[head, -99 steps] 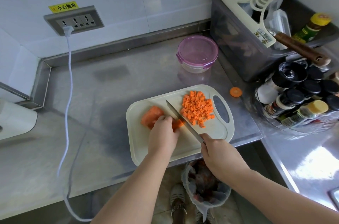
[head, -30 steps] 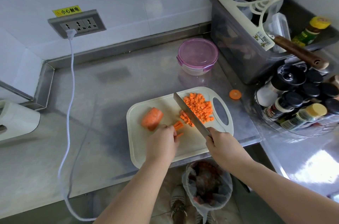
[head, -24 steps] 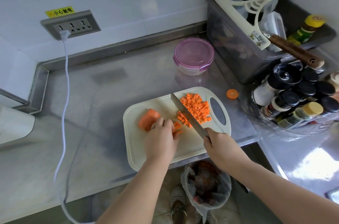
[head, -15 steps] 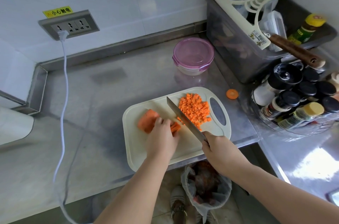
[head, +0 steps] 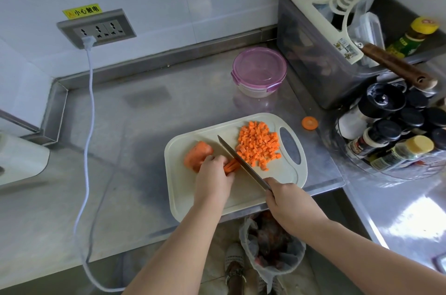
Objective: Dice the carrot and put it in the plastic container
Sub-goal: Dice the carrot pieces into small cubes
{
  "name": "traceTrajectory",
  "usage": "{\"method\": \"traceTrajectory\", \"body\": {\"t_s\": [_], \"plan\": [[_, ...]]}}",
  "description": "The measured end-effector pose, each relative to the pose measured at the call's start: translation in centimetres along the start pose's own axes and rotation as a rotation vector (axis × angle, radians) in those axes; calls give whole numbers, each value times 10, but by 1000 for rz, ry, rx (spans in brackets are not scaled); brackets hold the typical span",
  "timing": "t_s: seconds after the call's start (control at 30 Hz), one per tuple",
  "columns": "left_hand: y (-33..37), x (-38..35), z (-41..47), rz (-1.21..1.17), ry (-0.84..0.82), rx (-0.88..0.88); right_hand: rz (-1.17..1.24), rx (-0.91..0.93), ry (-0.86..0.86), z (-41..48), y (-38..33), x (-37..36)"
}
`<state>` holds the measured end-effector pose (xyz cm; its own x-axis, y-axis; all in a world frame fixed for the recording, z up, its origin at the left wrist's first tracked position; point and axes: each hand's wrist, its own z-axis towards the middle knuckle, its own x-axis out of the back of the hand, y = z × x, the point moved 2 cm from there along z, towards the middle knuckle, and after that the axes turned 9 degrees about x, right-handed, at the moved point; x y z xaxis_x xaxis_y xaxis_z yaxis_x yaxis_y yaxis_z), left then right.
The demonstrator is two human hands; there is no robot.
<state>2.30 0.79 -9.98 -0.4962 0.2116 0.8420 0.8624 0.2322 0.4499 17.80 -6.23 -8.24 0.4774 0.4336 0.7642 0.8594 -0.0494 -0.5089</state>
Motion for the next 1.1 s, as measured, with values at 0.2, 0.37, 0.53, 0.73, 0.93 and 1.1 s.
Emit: {"method": "traceTrajectory", "body": {"t_s": [0.2,0.37,0.53,0.73,0.93,1.1], "plan": [[-3,-1,-3,-32,26,-11,8,17,52,-1,-1,4],[-2,-1,-7,-24,46,-39,-20,52,66,-9,-5,1],[-2,0,-8,2,78,-52,-45,44,42,-10,-5,-4],[-2,-1,-8,15,88,-51,-97,15,-5,-8,-7,-7],[-2,-5,-8,19,123,-50,-145,-29,-70,-5,-9,-9],[-2,-6,-8,11,125,-49,-157,-59,-110,-2,-8,-10]]}}
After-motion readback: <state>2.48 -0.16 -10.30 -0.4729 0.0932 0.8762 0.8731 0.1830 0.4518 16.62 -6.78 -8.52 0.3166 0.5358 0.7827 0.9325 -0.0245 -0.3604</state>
